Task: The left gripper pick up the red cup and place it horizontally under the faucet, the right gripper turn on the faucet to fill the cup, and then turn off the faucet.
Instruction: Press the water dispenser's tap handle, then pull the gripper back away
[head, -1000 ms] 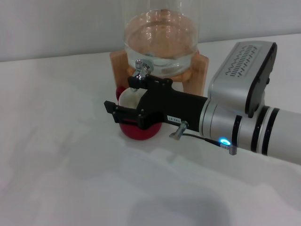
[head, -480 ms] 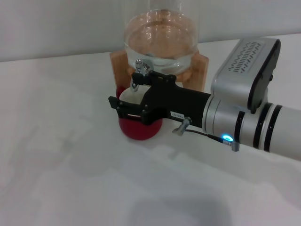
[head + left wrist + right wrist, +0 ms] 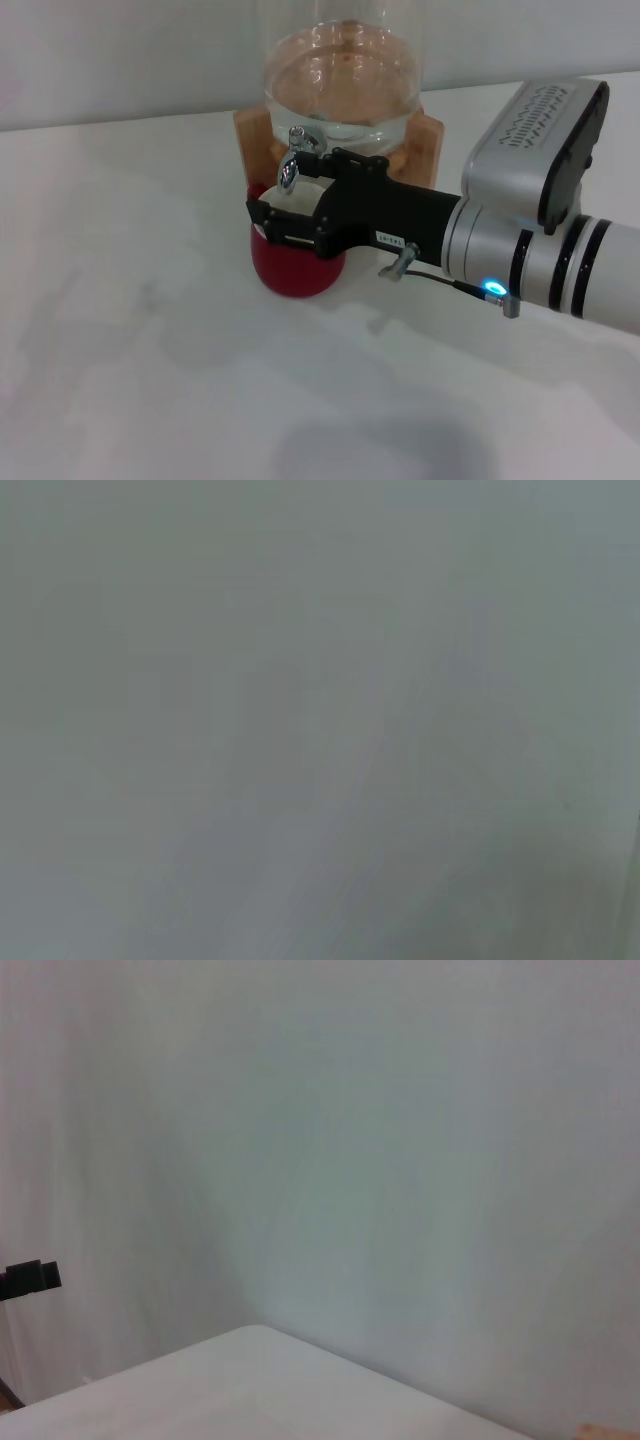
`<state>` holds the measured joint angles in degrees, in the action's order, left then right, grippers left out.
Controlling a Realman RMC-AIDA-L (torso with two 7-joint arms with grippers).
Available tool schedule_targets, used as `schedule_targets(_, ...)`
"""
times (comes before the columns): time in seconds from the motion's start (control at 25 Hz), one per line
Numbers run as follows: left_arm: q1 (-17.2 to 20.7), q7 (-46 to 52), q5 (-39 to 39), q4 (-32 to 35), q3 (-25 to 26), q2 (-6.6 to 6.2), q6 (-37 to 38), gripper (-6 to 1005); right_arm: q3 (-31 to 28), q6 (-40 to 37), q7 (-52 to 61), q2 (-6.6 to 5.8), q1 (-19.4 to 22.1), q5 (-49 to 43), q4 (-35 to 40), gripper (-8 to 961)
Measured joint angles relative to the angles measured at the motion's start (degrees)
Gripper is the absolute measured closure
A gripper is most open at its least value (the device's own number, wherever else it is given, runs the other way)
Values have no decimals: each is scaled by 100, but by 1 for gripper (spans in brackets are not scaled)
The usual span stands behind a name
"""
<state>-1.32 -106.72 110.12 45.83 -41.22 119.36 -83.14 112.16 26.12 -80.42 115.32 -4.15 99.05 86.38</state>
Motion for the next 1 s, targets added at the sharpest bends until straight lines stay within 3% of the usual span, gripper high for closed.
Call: schedule_targets(1.0, 9, -7, -44, -4, 0, 0, -28, 118, -296, 86, 6, -9, 28, 80, -48, 157)
